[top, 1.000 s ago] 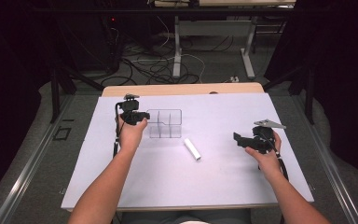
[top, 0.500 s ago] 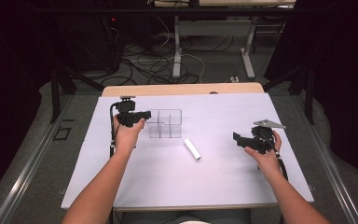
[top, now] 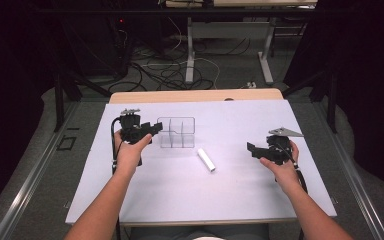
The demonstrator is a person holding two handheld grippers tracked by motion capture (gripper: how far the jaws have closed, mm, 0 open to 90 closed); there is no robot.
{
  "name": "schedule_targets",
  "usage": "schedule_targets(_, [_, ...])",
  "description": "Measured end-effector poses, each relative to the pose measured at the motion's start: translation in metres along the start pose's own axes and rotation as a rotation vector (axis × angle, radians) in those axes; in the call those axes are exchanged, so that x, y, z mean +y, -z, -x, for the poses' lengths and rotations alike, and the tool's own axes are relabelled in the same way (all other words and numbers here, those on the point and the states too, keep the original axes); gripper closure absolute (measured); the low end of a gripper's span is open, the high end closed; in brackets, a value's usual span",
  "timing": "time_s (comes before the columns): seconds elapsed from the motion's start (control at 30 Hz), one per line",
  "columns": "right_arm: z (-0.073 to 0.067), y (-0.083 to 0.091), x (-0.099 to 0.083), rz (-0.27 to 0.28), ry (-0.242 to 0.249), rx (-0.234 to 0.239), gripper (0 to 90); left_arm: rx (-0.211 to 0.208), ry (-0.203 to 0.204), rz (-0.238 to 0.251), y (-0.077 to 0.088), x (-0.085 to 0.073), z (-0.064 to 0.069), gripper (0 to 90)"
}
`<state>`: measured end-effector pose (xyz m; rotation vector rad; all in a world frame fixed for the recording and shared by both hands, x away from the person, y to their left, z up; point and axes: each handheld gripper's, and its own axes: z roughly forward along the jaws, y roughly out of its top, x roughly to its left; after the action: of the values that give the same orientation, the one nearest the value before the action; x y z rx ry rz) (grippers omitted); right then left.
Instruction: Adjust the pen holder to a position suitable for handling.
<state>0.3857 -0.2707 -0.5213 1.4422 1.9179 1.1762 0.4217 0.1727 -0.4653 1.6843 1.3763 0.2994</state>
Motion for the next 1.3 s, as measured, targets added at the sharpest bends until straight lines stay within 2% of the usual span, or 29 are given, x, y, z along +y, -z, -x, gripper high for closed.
schedule_targets(0.1, [-0.004, 0.000, 0.001, -0.017, 0.007, 0.015, 14.8, -0.005, -0.016, 0.035, 0.004, -0.005, 0.001, 38.6])
schedule_targets(0.23, [-0.009, -0.001, 0.002, -0.039, 0.004, 0.037, 14.8, -0.011, -0.058, 0.046, 0.008, -0.013, 0.001, 35.1])
schedule_targets(0.37, [-0.013, -0.002, 0.003, -0.063, -0.002, 0.044, 15.0, -0.044, -0.094, 0.056, 0.010, -0.022, 0.000, 33.0])
schedule_targets(0.4, [-0.016, -0.002, 0.004, -0.068, 0.000, 0.050, 15.0, -0.056, -0.112, 0.046, 0.010, -0.023, -0.001, 31.9])
schedule_targets(0.47, [-0.017, -0.002, 0.004, -0.071, -0.001, 0.053, 15.0, -0.047, -0.164, 0.054, 0.011, -0.029, 0.000, 30.7])
schedule_targets(0.57, [-0.020, -0.002, 0.005, -0.073, 0.001, 0.058, 15.0, -0.040, -0.200, 0.037, 0.012, -0.035, -0.001, 27.7])
schedule_targets(0.6, [-0.021, -0.002, 0.005, -0.078, -0.003, 0.063, 15.1, -0.044, -0.191, 0.020, 0.012, -0.037, -0.001, 27.7])
schedule_targets(0.7, [-0.024, -0.001, 0.007, -0.076, 0.008, 0.070, 15.0, -0.058, -0.199, 0.014, 0.012, -0.043, -0.002, 22.6])
schedule_targets(0.8, [-0.027, -0.002, 0.008, -0.079, -0.002, 0.083, 15.0, -0.062, -0.210, 0.027, 0.012, -0.049, -0.003, 15.7])
schedule_targets(0.87, [-0.028, -0.002, 0.009, -0.087, 0.003, 0.091, 15.0, -0.055, -0.204, 0.036, 0.012, -0.052, -0.003, 14.8])
schedule_targets(0.93, [-0.031, -0.004, 0.009, -0.102, 0.002, 0.098, 14.9, -0.036, -0.199, 0.030, 0.010, -0.055, -0.002, 9.7])
schedule_targets(1.0, [-0.033, -0.005, 0.009, -0.111, 0.010, 0.105, 15.6, -0.046, -0.179, 0.032, 0.009, -0.056, -0.001, 3.3])
schedule_targets(1.03, [-0.035, -0.006, 0.009, -0.122, 0.005, 0.115, 15.6, -0.056, -0.183, 0.027, 0.009, -0.056, 0.000, 0.2])
schedule_targets(1.3, [-0.052, -0.013, 0.012, -0.198, 0.006, 0.149, 17.6, -0.071, -0.165, 0.029, 0.006, -0.061, 0.005, 0.2])
